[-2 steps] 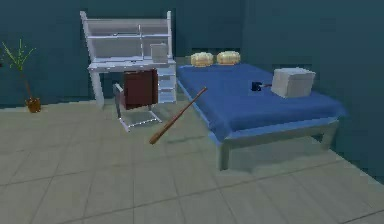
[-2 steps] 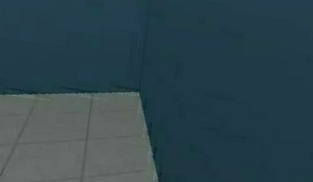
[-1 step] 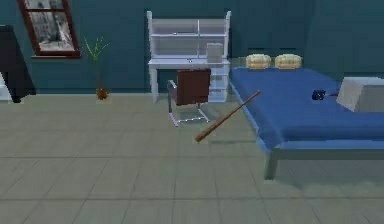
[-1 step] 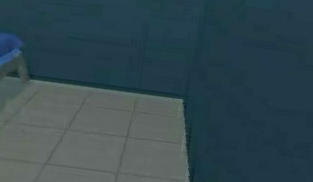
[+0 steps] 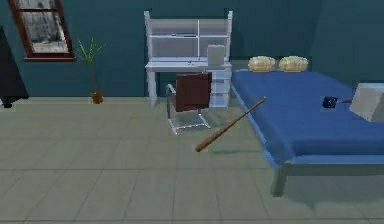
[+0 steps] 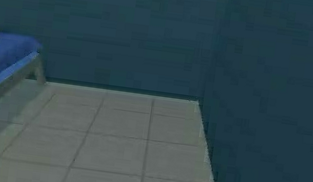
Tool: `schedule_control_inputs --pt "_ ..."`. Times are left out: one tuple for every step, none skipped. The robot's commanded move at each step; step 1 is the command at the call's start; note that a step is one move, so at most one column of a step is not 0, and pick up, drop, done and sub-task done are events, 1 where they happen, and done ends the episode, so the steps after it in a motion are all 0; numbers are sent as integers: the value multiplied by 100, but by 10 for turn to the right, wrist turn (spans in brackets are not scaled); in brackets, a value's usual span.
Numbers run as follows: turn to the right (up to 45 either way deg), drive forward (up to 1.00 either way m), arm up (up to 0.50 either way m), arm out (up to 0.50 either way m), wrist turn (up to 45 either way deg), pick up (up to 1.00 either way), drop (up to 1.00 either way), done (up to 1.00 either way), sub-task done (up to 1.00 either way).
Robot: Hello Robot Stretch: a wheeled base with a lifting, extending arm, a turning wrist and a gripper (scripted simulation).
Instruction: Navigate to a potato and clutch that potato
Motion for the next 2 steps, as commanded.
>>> schedule_control_inputs --pt "-450 0 0 0 0 0 0 0 0" --pt "-450 0 0 0 0 0 0 0 0"
